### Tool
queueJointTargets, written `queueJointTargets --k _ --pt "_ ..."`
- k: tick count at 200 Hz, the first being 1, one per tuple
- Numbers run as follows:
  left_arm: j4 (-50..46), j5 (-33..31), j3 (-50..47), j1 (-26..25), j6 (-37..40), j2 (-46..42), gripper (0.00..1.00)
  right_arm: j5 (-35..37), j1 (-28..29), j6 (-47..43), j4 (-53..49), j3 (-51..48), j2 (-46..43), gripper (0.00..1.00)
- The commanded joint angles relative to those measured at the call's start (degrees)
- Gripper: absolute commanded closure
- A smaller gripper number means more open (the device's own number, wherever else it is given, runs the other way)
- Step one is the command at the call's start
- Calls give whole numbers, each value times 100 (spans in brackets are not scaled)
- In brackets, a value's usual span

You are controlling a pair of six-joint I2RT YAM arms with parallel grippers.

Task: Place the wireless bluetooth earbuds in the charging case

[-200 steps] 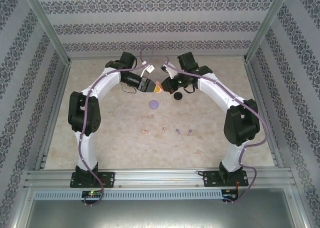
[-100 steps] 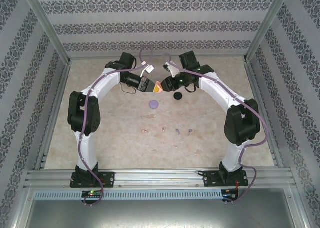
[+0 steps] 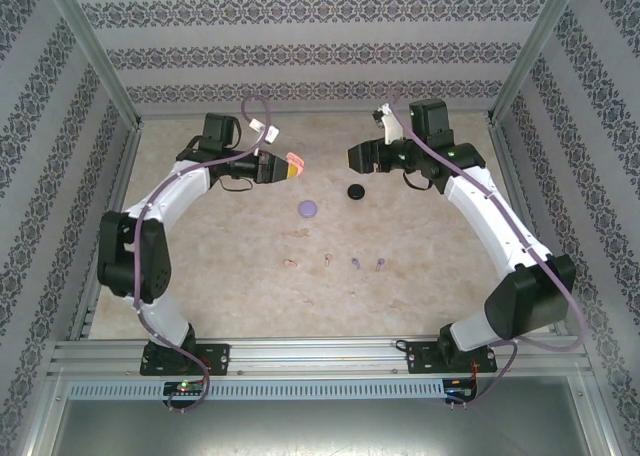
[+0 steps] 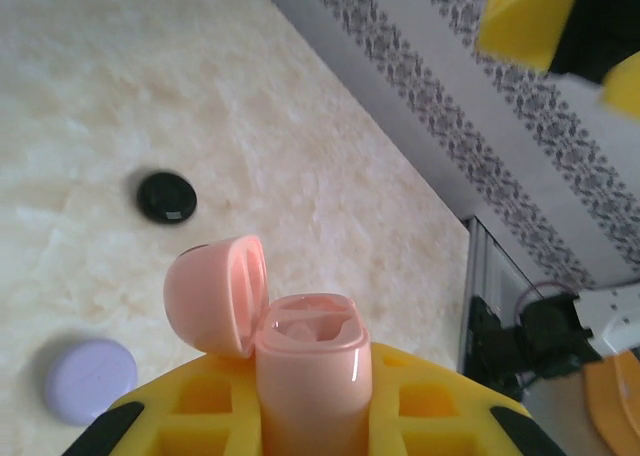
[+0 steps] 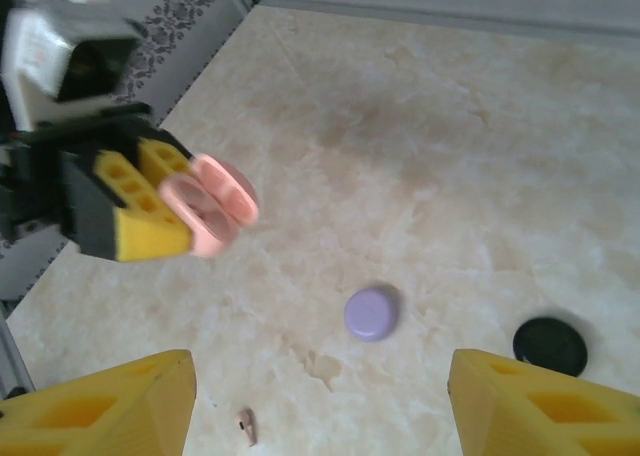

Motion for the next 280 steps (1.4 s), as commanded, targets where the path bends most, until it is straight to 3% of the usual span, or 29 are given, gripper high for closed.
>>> queueJointTargets --k 1,41,86,112,135,180,227,280 --pt "1218 -557 -412 -24 -471 -555 100 720 193 690 -152 -344 -44 32" --pt "2412 -1682 -1279 -22 -608 -1517 100 1374 796 1408 2 -993 -24 31" --pt "4784 -3120 -2797 -51 -329 -2472 100 1728 1460 1574 320 -1465 367 31" --pt "5178 -3597 -3221 -53 -241 -2694 100 1940 1854 1457 274 -1333 750 31" --pt "5471 -3587 -3505 -47 -193 -2806 100 1977 2036 1477 292 -1164 1050 31" --pt "7390 -3189 -4183 -47 -366 -2581 100 1961 2312 1449 200 -737 1593 32" --pt "7906 -3103 -3941 -50 -473 -2406 100 2059 2606 1257 -83 -342 2133 33" --pt "8263 -3487 -3540 -40 -692 -2228 100 2070 2966 968 -264 -175 2602 35"
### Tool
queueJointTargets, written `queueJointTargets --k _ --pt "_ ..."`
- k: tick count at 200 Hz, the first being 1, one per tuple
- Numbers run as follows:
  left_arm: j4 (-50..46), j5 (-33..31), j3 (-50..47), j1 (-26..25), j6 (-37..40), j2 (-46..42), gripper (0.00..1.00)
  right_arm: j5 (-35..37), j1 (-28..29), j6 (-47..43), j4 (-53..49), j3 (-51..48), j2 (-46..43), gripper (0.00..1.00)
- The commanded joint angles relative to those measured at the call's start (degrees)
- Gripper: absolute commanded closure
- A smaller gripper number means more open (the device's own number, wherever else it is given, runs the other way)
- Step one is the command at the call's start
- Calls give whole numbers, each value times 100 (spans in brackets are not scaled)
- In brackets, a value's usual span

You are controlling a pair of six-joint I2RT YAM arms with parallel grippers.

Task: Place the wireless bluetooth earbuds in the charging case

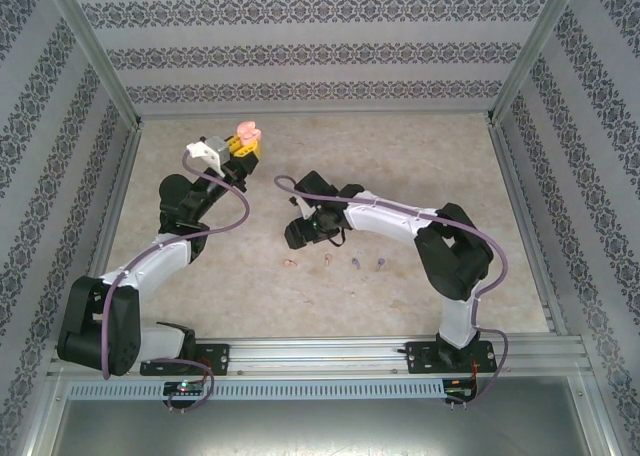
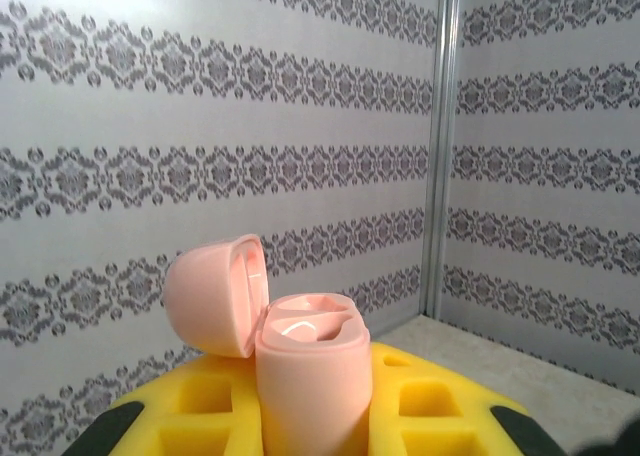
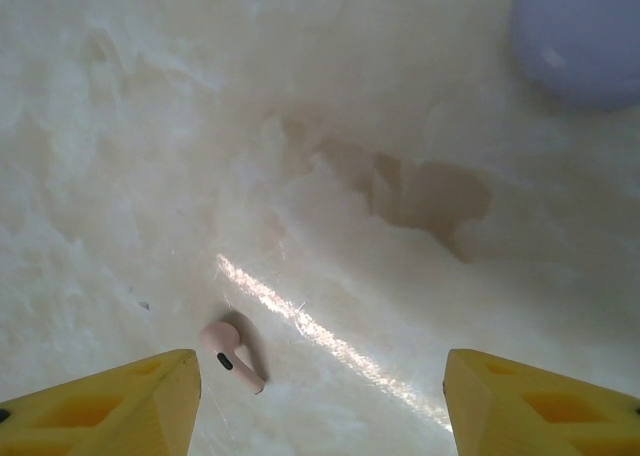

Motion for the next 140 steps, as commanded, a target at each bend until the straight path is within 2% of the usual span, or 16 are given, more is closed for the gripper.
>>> queueJointTargets --k 1,74,140 --pt "675 -181 312 -30 -225 84 100 105 172 -218 -250 193 191 35" --pt "780 -241 636 -32 -512 285 100 458 641 -523 -471 509 719 36" --pt "813 -258 679 -29 -655 325 100 883 905 -620 -682 707 1007 45"
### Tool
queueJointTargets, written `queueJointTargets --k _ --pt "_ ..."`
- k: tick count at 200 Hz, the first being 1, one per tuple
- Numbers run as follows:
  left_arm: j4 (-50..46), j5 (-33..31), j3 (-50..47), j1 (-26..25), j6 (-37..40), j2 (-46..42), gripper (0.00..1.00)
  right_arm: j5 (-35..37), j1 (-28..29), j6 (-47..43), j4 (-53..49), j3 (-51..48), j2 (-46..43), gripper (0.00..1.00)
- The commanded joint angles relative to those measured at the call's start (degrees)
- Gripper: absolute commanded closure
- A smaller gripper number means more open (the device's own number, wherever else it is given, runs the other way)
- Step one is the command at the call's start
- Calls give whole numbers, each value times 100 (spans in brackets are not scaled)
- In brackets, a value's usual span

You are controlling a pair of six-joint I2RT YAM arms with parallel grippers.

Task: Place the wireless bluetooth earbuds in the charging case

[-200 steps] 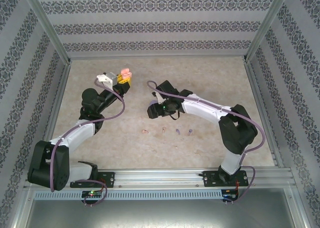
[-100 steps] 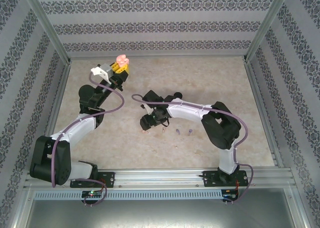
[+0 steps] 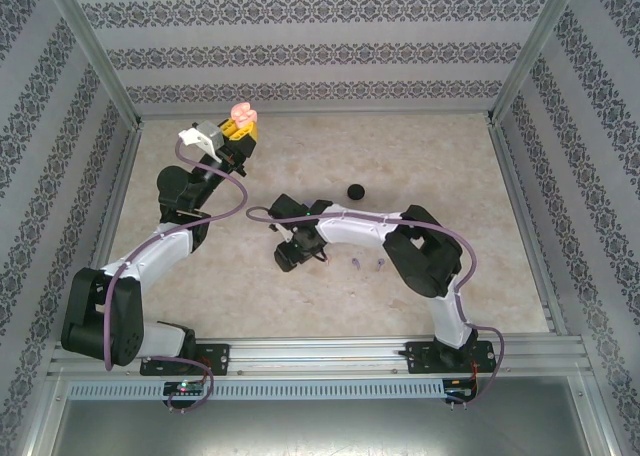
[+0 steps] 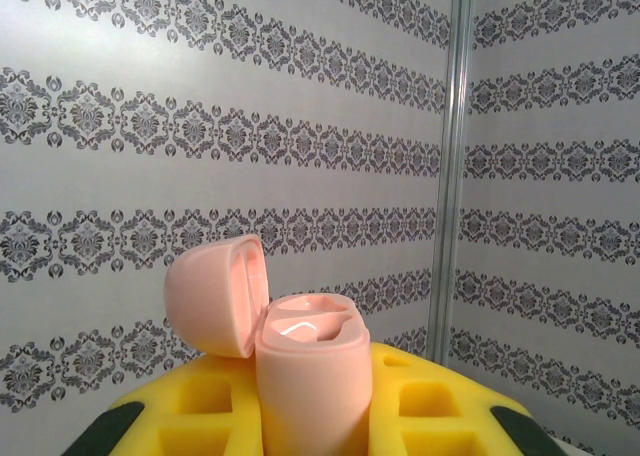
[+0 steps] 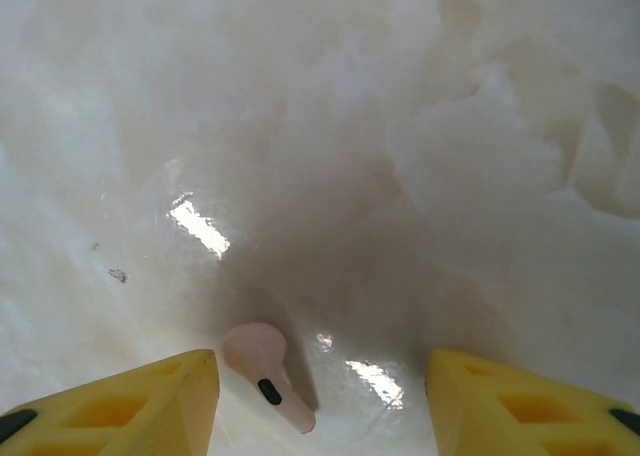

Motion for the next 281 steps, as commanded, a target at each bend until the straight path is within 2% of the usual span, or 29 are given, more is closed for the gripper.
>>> queueJointTargets --k 1,65,116,156,182,207,238,281 --pt "458 -31 177 -29 -181 44 100 331 149 -127 -214 178 164 45" --pt "477 -13 207 -31 -268 115 100 507 293 44 -246 240 254 59" --pt "477 -4 171 -35 -309 136 100 1041 259 513 -421 275 237 67" --pt "459 19 145 -37 -339 149 100 1100 112 767 -442 165 97 67" --pt "458 22 132 -34 -339 141 100 841 51 963 -451 198 33 55" --pt "472 13 125 -33 -337 142 100 675 -30 1541 -594 314 14 50" --pt "509 13 120 -37 -355 171 100 653 -102 2317 -575 284 -39 51" --pt "590 17 102 -33 -358 205 100 561 -99 2948 -425 220 20 58"
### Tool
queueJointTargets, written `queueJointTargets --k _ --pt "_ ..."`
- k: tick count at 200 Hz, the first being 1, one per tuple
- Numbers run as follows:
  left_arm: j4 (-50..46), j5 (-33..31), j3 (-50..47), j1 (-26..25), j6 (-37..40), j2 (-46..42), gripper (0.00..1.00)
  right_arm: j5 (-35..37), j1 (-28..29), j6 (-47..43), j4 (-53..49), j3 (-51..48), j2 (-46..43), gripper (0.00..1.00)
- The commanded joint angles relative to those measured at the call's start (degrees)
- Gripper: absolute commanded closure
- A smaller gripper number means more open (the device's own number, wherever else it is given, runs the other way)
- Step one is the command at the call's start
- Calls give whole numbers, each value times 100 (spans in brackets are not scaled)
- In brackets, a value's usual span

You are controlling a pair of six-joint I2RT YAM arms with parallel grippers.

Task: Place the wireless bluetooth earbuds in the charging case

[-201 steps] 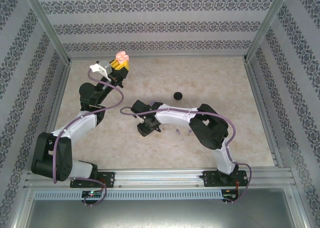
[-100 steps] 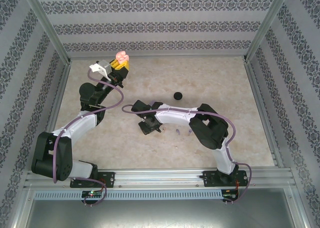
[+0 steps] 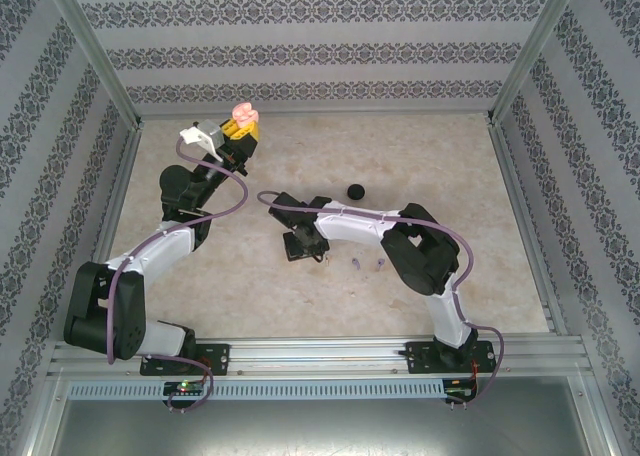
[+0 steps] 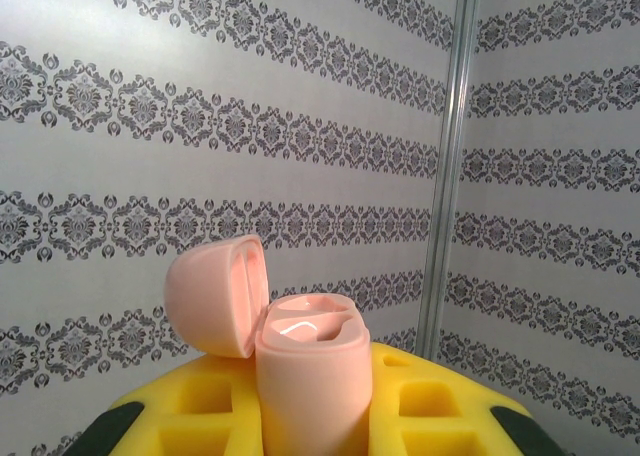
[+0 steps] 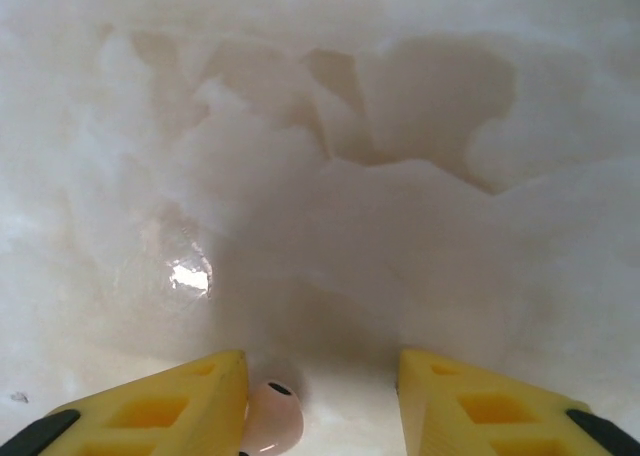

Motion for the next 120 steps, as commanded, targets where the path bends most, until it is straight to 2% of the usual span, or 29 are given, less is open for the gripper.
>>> queueJointTargets --k 1,47,87,120 --pt "440 11 93 -31 -100 22 100 -125 9 634 -16 13 -103 58" --pt "547 -4 51 -30 -104 55 100 -138 61 1179 213 -112 -256 58" --pt "606 1 27 -37 -169 76 100 194 167 854 -78 192 -142 46" --pt "611 -12 5 -34 -187 51 100 373 173 690 -261 327 119 43"
